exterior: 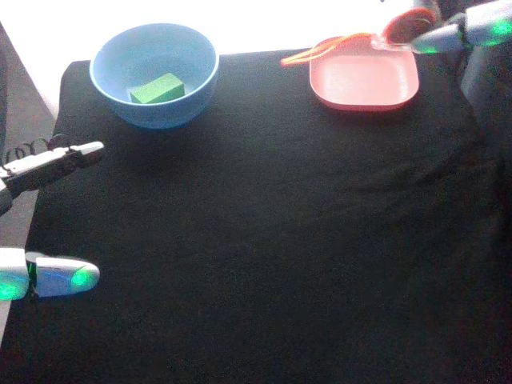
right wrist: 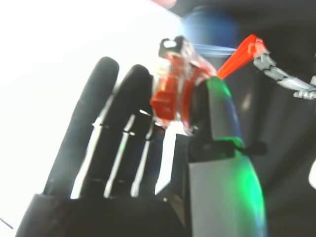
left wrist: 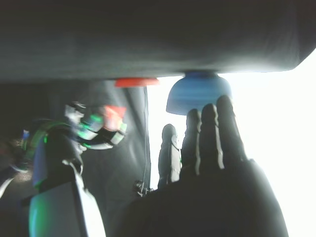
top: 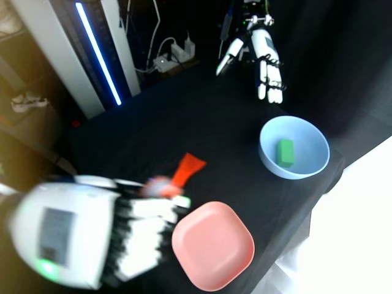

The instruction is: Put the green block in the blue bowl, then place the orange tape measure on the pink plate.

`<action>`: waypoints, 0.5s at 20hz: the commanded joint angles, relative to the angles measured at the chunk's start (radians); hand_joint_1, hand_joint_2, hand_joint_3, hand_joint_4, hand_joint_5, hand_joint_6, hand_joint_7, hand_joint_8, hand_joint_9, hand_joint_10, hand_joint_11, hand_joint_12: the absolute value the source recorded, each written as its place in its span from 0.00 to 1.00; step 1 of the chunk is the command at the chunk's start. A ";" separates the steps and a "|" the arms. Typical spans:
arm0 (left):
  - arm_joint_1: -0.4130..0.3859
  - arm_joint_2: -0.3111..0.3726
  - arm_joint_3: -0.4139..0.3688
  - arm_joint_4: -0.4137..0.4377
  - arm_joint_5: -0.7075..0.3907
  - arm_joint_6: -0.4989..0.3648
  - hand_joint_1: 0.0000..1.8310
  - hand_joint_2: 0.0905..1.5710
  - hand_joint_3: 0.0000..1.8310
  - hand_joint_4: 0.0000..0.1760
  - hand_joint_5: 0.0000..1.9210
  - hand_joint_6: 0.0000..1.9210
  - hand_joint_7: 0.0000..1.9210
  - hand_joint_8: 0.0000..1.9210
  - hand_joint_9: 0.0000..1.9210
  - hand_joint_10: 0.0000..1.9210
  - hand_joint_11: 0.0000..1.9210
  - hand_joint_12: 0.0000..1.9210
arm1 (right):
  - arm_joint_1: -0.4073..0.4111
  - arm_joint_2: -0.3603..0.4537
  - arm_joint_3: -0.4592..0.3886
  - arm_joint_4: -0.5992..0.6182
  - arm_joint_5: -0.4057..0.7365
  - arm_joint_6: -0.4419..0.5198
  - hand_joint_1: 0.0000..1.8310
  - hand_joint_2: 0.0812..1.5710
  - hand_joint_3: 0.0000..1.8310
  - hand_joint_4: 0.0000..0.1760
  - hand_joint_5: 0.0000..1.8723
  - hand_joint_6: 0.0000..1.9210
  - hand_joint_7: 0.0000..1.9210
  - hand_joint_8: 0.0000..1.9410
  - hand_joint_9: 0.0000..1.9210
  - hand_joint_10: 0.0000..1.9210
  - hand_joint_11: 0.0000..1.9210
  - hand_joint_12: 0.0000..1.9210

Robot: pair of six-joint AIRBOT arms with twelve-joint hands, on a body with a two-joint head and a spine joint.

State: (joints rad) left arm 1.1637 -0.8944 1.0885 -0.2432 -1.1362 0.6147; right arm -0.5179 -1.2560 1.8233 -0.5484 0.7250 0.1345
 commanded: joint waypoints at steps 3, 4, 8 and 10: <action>-0.005 0.000 0.007 -0.011 -0.121 -0.010 0.36 0.50 0.00 0.95 0.08 0.00 0.02 0.00 0.01 0.00 0.01 0.02 | 0.039 -0.071 0.089 0.002 -0.055 0.006 0.77 0.62 0.00 0.00 0.55 0.49 0.73 0.04 0.63 0.40 0.56 0.46; -0.006 0.000 0.008 -0.009 -0.120 -0.010 0.37 0.49 0.00 0.80 0.08 0.00 0.01 0.00 0.00 0.00 0.01 0.02 | 0.044 -0.089 0.112 -0.019 -0.096 0.006 0.77 0.62 0.00 0.00 0.56 0.46 0.75 0.01 0.63 0.41 0.57 0.47; -0.010 -0.004 0.013 -0.004 -0.119 -0.014 0.36 0.48 0.00 0.53 0.09 0.00 0.04 0.00 0.02 0.00 0.03 0.04 | 0.048 -0.169 0.197 -0.131 -0.216 0.025 0.76 0.64 0.00 0.00 0.55 0.54 0.75 0.02 0.56 0.38 0.25 0.51; -0.010 -0.004 0.015 -0.005 -0.121 -0.021 0.37 0.49 0.00 0.49 0.09 0.00 0.04 0.00 0.02 0.00 0.02 0.04 | 0.048 -0.179 0.196 -0.150 -0.218 0.026 0.76 0.63 0.00 0.00 0.47 0.17 0.61 0.34 0.50 0.30 0.24 0.59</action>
State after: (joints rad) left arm 1.1625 -0.8959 1.0969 -0.2325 -1.1347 0.6037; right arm -0.4892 -1.4326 2.0197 -0.7456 0.4221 0.1520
